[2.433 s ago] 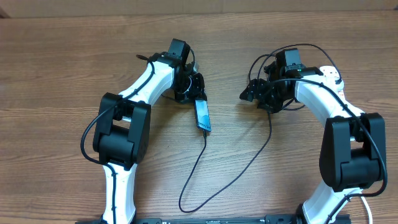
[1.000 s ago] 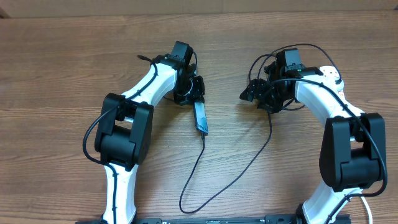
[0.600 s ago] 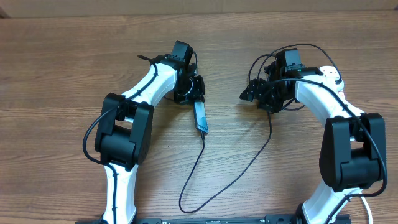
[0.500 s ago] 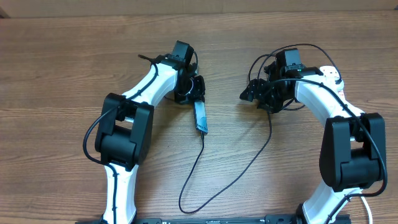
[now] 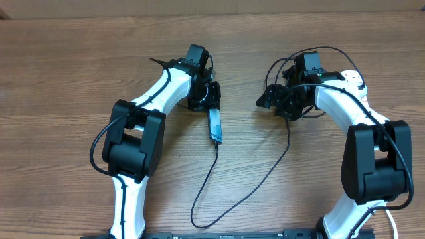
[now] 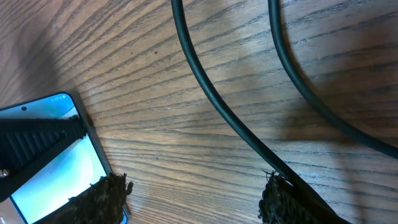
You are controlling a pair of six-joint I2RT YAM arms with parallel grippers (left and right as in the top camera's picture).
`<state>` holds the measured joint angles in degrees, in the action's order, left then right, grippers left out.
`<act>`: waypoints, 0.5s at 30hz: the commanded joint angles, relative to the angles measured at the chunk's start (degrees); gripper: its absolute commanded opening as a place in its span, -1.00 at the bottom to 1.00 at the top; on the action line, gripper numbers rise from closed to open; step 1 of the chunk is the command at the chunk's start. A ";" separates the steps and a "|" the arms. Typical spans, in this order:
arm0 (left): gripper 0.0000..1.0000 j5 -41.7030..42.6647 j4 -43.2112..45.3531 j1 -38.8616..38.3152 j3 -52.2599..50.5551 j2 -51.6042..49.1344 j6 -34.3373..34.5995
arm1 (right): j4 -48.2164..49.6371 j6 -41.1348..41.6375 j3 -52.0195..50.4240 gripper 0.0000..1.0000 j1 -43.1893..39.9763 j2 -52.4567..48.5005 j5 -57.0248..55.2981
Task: Plug charger to phone and switch on socket
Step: 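Set the phone flat on the table with the left gripper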
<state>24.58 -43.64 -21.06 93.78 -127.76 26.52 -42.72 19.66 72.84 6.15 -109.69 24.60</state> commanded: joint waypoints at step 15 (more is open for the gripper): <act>-0.89 0.33 0.26 -0.83 0.00 -0.39 -1.27 | 0.17 -0.24 0.17 0.44 0.15 0.81 -0.59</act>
<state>24.58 -43.62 -21.41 93.78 -127.76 26.55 -42.72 19.64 72.84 6.15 -109.69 24.60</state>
